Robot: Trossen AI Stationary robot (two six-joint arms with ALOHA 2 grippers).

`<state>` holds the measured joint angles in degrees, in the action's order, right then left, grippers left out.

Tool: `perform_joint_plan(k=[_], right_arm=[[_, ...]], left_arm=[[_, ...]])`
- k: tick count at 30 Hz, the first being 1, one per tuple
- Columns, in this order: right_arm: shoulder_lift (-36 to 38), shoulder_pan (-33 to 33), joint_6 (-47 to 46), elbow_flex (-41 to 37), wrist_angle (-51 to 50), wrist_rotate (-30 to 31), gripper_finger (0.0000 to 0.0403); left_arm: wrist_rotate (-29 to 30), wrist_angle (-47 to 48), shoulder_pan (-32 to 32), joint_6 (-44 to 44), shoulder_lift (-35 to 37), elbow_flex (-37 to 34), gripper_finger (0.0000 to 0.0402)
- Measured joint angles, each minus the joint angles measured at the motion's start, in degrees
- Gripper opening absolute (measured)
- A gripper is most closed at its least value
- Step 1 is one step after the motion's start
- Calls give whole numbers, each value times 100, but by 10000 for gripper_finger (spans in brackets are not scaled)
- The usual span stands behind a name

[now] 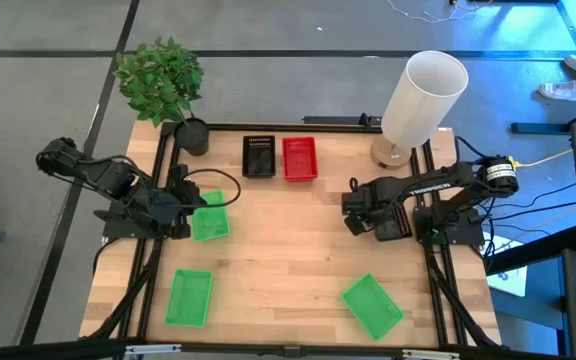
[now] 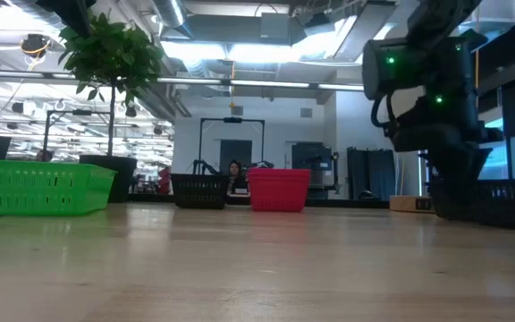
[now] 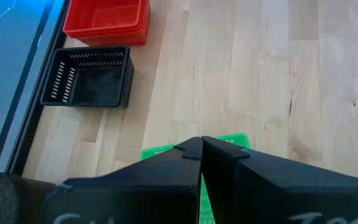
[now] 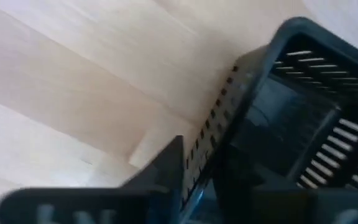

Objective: Stack baskets by color
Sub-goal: Stack the bottom black bin on the top stacked black bins

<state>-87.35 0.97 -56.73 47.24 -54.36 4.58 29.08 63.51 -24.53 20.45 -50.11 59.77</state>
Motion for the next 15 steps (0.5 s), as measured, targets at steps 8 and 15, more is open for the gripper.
perform_joint_plan(k=[8, 15], right_arm=[[0, 5, 956, 75, 795, 279, 5], [-20, -188, 2949, 923, 1162, -163, 4]], left_arm=[[0, 4, 0, -2, 0, 0, 0], [-11, 4, 0, 22, 0, -1, 0]])
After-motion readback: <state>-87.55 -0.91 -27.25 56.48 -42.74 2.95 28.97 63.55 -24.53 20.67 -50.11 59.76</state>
